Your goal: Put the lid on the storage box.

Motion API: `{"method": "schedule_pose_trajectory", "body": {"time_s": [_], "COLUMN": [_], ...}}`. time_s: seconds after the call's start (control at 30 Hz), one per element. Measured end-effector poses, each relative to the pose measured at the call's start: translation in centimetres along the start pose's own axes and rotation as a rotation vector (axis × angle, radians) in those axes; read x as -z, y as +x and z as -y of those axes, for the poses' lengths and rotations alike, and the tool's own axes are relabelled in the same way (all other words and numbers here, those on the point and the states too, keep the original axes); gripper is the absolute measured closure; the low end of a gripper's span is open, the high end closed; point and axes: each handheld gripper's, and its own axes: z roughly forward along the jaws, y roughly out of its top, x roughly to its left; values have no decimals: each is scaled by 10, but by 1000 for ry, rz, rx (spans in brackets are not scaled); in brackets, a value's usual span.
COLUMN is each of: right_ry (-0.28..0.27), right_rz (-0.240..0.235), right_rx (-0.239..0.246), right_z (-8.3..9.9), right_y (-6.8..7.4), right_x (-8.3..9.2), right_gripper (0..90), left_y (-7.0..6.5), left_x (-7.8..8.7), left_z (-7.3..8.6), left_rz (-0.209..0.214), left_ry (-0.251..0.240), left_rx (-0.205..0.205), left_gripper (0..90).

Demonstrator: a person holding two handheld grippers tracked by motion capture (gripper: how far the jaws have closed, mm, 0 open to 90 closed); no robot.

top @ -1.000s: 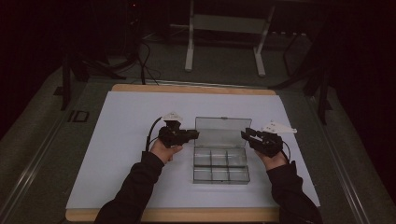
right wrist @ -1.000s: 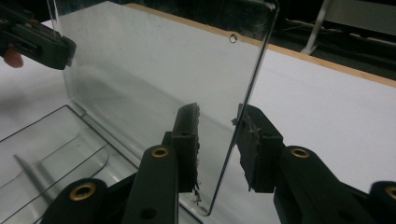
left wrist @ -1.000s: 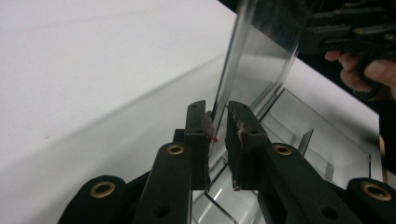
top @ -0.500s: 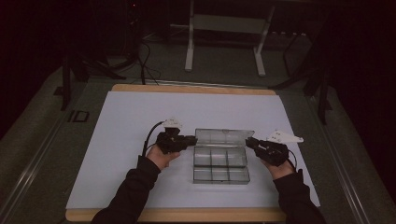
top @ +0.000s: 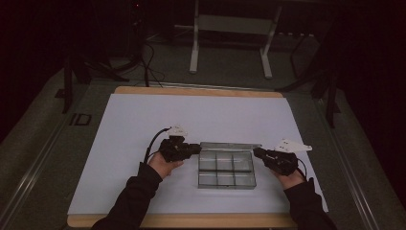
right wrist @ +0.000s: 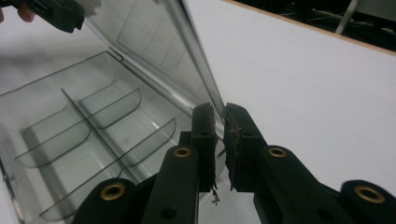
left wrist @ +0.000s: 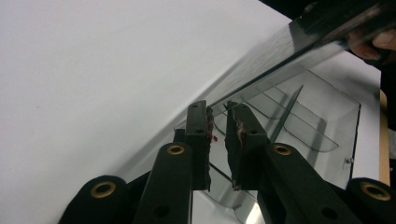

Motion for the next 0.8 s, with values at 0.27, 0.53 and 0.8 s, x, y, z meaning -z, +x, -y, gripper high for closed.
{"method": "schedule_pose_trajectory", "body": {"time_s": [0.27,0.53,0.8], "right_ry": [19,68,89], "right_rz": [-32,-43,-27], "right_rx": [-7,-14,-30], "right_z": [12,25,32], "right_y": [2,3,-2], "right_x": [2,-1,-3], "right_gripper": [826,825,819], "left_y": [-5,-3,3], "left_x": [0,-6,-8], "left_z": [10,21,27], "left_rz": [7,-13,-46], "left_ry": [45,94,125], "left_rx": [-17,-24,-18], "left_gripper": [818,813,777]}}
